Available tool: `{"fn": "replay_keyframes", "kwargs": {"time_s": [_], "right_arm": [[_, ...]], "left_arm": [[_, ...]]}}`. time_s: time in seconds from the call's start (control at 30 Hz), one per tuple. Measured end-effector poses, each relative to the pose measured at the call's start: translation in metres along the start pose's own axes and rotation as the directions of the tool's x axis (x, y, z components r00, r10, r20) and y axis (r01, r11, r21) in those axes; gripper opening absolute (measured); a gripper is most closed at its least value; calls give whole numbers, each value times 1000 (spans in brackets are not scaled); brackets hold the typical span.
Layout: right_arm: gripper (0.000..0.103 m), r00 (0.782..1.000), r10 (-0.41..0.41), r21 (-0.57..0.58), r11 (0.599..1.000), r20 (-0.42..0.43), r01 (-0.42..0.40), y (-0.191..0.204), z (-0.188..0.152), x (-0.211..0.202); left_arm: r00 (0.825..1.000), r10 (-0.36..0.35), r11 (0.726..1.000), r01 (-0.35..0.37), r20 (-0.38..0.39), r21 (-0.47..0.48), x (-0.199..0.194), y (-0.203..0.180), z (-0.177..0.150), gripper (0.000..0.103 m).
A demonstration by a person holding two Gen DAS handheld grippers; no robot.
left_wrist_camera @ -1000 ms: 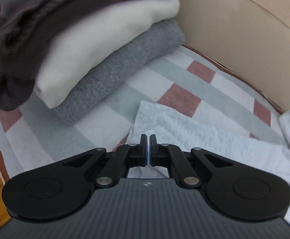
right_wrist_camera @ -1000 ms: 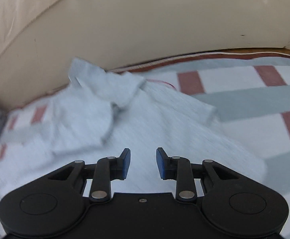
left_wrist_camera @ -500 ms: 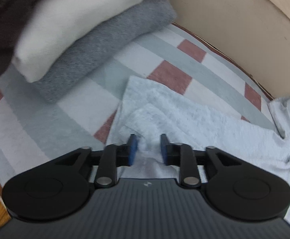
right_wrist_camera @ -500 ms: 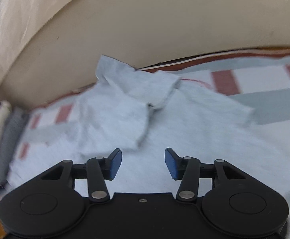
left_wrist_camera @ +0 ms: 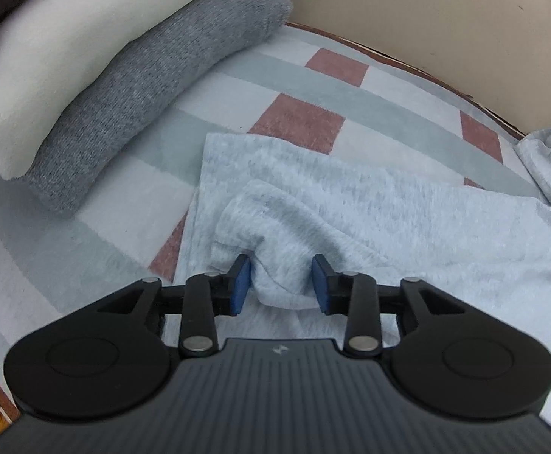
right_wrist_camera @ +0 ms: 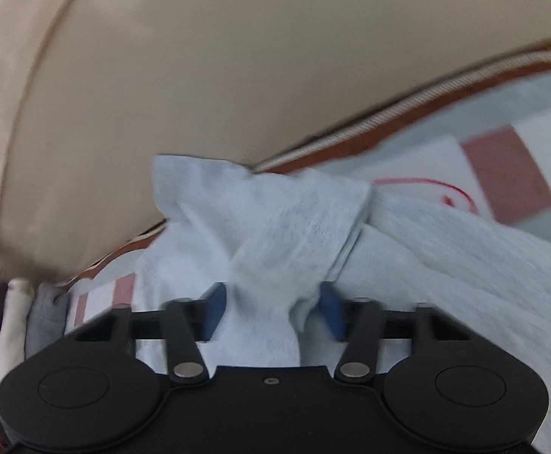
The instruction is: Fold clothes
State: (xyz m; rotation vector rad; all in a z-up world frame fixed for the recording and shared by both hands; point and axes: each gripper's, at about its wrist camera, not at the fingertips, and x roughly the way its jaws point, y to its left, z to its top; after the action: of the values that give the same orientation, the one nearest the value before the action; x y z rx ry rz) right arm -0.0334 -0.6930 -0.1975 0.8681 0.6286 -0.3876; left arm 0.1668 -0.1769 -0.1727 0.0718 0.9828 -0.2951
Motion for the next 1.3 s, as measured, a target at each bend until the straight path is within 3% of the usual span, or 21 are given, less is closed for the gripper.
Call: {"fn": "replay_keyframes", "kwargs": {"time_s": [0.03,0.13,0.27,0.43,0.53,0.7,0.97,1.03,1.1,1.17,1.23,1.3], "right_arm": [[8,1000,10,-45,999,23,-9,6,-4,-4],[8,990,49,-67,997,128,-41,17,-15,-34],[8,968,76,-23,997,240,-73,19,-22,-78],[8,955,65,2,998,291,-68,21,-12,-101],[8,959,65,12,997,277,-71,27,6,-96],[8,968,44,-100,995,246,-20,57,41,-65],[8,968,-122,-229,958,220,173,115,65,7],[13,976,-144,-267,946,164,185,122,66,29],[26,975,-195,-251,944,108,216,123,65,43],[41,973,-182,-235,949,141,211,125,52,35],[54,972,-139,-184,967,191,175,121,32,17],[54,981,-81,-136,985,178,106,116,10,7]], "left_arm": [[1000,11,1000,-11,12,14,-2,-2,-1,6],[998,38,998,-40,51,50,-9,-7,-2,5],[992,10,1000,-13,122,21,-34,-5,3,5],[991,1,1000,-1,136,-5,-38,-4,6,5],[990,-2,1000,5,138,-19,-37,-4,9,5],[991,-6,999,12,136,-48,-35,-3,13,5],[999,17,982,-9,44,-186,-8,14,34,4],[997,21,981,-7,73,-195,-11,12,38,6],[994,56,988,-42,92,-151,-4,10,33,7],[991,85,990,-73,104,-117,4,10,28,7],[997,45,985,-34,66,-168,10,24,27,7],[998,-20,967,34,54,-254,10,41,31,7]]}}
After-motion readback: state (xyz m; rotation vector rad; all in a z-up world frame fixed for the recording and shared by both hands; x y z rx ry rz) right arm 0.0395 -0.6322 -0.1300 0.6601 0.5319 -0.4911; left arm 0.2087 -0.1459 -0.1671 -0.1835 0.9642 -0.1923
